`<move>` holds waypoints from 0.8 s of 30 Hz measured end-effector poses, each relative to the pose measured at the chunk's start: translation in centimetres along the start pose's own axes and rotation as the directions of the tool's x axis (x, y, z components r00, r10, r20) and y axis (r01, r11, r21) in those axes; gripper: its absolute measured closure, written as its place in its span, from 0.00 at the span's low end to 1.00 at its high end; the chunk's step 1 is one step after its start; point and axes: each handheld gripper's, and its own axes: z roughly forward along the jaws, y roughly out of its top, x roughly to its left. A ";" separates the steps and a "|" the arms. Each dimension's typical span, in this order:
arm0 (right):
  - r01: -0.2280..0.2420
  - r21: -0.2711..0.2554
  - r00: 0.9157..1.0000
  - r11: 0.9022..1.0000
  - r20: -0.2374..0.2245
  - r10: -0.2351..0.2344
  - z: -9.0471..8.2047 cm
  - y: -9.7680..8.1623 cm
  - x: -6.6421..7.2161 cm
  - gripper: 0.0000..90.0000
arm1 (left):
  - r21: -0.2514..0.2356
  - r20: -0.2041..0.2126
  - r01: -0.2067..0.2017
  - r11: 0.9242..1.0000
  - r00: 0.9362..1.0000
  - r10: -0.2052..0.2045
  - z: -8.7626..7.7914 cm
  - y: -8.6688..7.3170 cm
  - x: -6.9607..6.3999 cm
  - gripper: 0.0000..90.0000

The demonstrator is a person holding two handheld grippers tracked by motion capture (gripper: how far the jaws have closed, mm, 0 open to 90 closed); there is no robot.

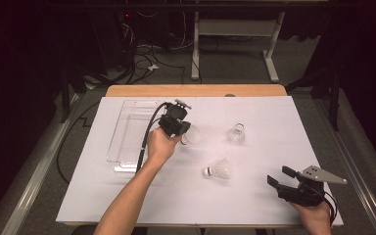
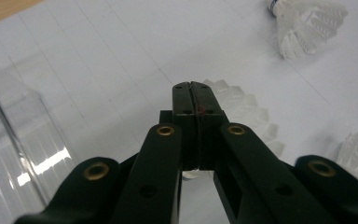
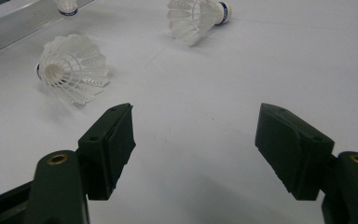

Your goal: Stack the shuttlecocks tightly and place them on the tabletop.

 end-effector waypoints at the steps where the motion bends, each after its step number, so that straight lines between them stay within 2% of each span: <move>1: 0.000 0.000 1.000 1.000 0.000 0.000 0.0 0.0 0.0 0.32 | 0.000 -0.005 0.003 1.000 1.000 -0.003 0.0 0.2 0.2 1.00; 12: 0.001 0.000 1.000 1.000 -0.004 -0.001 0.0 0.0 0.0 0.32 | 0.035 -0.037 0.025 0.999 0.999 -0.024 1.6 0.8 1.3 1.00; 18: 0.001 0.002 1.000 1.000 -0.004 -0.001 0.0 0.0 0.0 0.32 | 0.060 -0.045 0.020 0.998 0.999 -0.018 2.7 0.9 1.0 0.99; 24: 0.000 0.001 1.000 1.000 -0.005 0.000 0.0 0.0 0.0 0.32 | 0.063 -0.033 0.018 0.998 0.999 -0.016 3.4 1.2 0.3 0.99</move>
